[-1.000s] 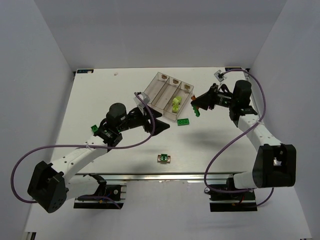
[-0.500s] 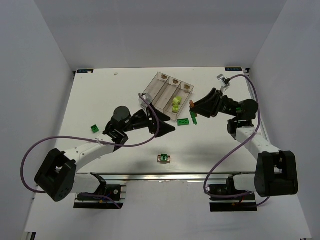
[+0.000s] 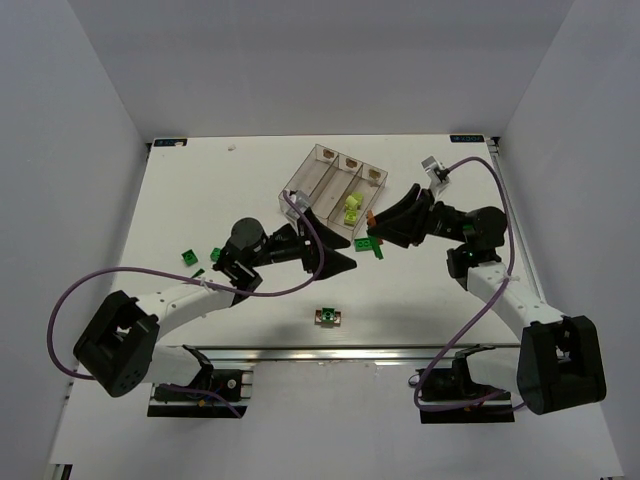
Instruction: Sort the legos into containers by color
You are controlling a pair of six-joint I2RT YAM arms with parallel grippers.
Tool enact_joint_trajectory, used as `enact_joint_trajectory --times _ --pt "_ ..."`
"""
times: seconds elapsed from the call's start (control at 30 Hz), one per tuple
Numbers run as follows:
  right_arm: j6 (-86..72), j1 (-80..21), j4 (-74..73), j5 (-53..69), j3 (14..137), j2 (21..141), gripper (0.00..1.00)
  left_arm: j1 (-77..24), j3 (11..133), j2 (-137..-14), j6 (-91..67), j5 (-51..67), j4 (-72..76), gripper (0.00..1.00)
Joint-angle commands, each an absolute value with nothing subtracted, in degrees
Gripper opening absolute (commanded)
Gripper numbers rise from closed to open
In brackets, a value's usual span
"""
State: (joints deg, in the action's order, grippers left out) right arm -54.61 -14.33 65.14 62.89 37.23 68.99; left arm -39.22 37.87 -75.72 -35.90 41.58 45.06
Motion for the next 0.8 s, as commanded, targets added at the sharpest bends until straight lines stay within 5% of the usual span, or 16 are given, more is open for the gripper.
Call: enact_joint_trajectory --times 0.0,0.77 --pt "-52.0 -15.5 65.7 61.1 37.1 68.5 0.00 -40.3 37.4 -75.1 -35.9 43.0 46.7 0.91" --pt "-48.4 -24.6 66.6 55.7 34.1 67.8 0.00 -42.5 37.3 -76.8 -35.8 42.7 49.0 0.85"
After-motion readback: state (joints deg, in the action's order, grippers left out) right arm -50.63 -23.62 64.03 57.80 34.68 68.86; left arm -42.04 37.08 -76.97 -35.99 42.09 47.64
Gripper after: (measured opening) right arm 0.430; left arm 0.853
